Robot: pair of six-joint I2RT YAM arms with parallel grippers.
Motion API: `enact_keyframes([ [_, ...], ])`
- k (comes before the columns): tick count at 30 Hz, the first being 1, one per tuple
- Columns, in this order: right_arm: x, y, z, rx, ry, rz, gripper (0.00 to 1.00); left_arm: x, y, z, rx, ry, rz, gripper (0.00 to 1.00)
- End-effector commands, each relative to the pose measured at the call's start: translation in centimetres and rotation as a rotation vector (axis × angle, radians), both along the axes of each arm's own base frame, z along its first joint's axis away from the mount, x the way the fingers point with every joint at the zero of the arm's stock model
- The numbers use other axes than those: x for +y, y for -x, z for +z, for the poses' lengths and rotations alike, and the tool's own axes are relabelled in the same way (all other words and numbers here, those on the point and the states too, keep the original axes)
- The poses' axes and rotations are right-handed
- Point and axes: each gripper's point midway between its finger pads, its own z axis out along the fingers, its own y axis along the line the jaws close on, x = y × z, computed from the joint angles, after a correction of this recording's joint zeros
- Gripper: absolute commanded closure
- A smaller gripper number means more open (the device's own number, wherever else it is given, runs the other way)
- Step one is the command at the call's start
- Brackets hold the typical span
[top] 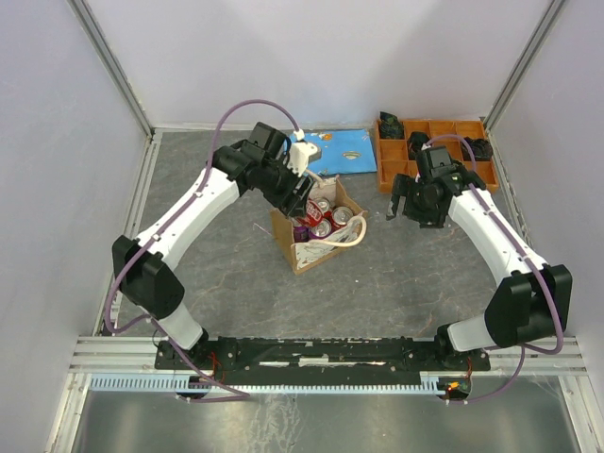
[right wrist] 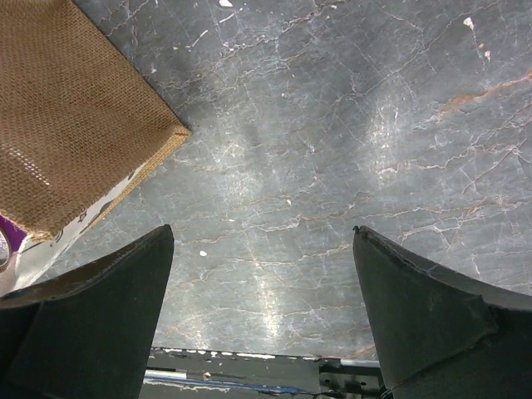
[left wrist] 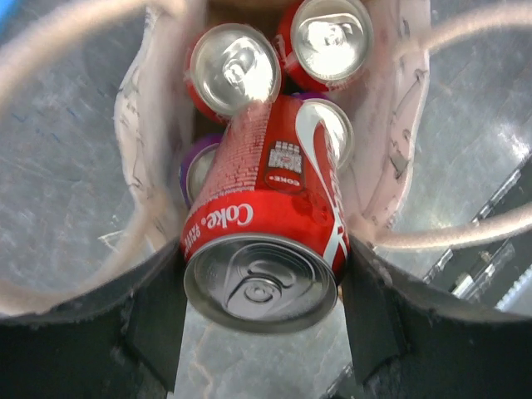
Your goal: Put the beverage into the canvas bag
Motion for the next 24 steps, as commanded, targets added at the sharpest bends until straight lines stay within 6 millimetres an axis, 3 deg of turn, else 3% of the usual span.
enact_keyframes([
  [1, -0.1, -0.3, 0.9, -0.046, -0.012, -0.019, 0.04, -0.1, 2.1, 3.0, -0.116, 0.023, -0.105, 0.97],
  [9, -0.2, 0.2, 0.5, -0.045, -0.016, -0.024, 0.03, 1.7, 4.6, 2.0, -0.099, -0.090, -0.198, 0.97],
  [14, -0.2, 0.6, 0.2, -0.043, -0.018, -0.027, 0.04, 2.5, 4.8, 2.1, -0.110, -0.135, -0.217, 0.97],
  [24, -0.4, 0.8, 0.0, -0.045, -0.015, -0.036, 0.04, 3.1, 5.1, 0.1, -0.051, -0.242, -0.304, 0.97],
])
